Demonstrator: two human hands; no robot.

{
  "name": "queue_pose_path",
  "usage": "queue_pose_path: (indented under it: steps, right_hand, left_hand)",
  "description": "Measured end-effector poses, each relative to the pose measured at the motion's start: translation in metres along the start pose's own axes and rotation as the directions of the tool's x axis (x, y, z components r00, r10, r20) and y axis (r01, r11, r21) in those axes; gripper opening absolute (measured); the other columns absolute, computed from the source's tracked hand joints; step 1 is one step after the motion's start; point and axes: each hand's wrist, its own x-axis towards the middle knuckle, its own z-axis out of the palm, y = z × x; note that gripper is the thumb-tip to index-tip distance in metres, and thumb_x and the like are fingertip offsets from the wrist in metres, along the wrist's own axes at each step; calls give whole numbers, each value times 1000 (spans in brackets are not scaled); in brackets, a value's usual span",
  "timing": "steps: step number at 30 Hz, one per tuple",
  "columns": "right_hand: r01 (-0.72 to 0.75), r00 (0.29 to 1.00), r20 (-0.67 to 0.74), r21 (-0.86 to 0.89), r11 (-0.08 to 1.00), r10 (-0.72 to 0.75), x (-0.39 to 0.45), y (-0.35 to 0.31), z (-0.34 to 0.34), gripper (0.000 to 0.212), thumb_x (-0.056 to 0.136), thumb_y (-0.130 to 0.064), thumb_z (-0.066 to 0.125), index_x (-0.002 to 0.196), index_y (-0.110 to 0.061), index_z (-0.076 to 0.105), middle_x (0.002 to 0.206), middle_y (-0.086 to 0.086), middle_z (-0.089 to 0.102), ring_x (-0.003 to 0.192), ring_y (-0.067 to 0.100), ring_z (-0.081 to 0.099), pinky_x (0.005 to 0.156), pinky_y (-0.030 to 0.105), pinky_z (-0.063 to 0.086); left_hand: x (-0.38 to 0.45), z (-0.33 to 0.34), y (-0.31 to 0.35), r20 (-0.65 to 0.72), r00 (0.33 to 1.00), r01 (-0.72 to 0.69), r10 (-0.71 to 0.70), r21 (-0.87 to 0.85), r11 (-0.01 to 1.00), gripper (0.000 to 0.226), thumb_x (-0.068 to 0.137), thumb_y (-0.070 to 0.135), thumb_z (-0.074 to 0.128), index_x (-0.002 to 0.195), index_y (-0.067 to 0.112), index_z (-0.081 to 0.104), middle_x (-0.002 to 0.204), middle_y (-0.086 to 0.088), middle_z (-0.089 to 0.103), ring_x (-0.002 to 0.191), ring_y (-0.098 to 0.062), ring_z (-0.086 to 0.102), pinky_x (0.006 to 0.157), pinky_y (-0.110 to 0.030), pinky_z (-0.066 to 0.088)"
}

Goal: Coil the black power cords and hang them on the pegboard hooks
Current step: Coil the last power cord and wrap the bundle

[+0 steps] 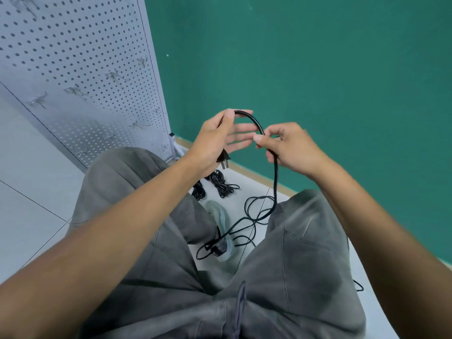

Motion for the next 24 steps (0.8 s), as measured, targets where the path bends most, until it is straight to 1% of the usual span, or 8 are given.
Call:
queue_pose_path:
  steps: [2,5,9,12,15,18,20,24]
  right_hand:
    - [-12,1000,-1,-5,1000,12,-1,-3,-7,31,100,-33,63,84,-7,67,51,2,58,37,7,36,44,22,29]
    - [-30,997,72,216,976,15,-4,-9,-13,31,104,-24,58,85,1,62,55,9,57,33,11,34,39,19,26]
    - [6,999,-47,357,934,12,-8,-9,0,29,105,-21,57,82,-4,64,63,9,66,36,13,50,40,21,37]
    - [101,966,-256,205,973,-46,-11,-5,8,31,101,-25,64,81,-2,71,64,8,63,46,12,46,48,22,41]
    - [153,926,-350,13,988,-139,-14,-7,1,21,95,-30,71,75,-33,74,73,-3,59,62,1,47,62,15,37]
    - [174,923,-357,53,983,-144,-18,-10,-6,17,94,-29,72,77,-30,76,88,0,60,74,2,51,70,14,38]
    - [194,913,-381,89,977,-147,-20,-12,-11,20,96,-29,70,79,-23,77,92,7,64,81,11,55,75,14,41]
    - [228,935,-342,366,902,-98,-17,-21,-19,23,103,-28,60,86,-20,73,96,-2,72,88,9,61,83,28,49]
  left_hand:
    - [-1,2,3,54,998,33,-30,-47,998,44,113,37,31,133,11,60,120,-18,73,111,-32,72,98,-41,57]
    - [-1,4,4,166,984,85,-66,-112,990,50,112,44,28,146,16,52,132,-16,68,114,-32,68,105,-54,52]
    - [-5,16,-4,300,948,161,-108,-159,974,54,109,51,27,154,27,43,109,-4,68,96,-27,66,103,-67,47]
    - [-8,21,-6,314,938,188,-145,-112,976,51,110,45,29,155,22,41,100,-8,57,96,-34,67,100,-61,53]
    - [-8,15,1,306,929,212,-208,20,977,41,112,36,31,142,17,52,119,-15,72,104,-33,73,90,-42,61]
    - [-7,10,12,343,897,247,-279,134,960,34,112,27,33,133,12,55,110,-19,76,94,-24,76,84,-31,60]
    - [-7,13,20,398,859,254,-322,214,943,38,112,25,35,133,2,56,97,-11,76,84,-20,73,79,-28,59]
    - [-9,31,30,463,837,180,-292,270,946,35,113,29,34,97,10,59,67,4,37,54,-13,44,64,-27,51]
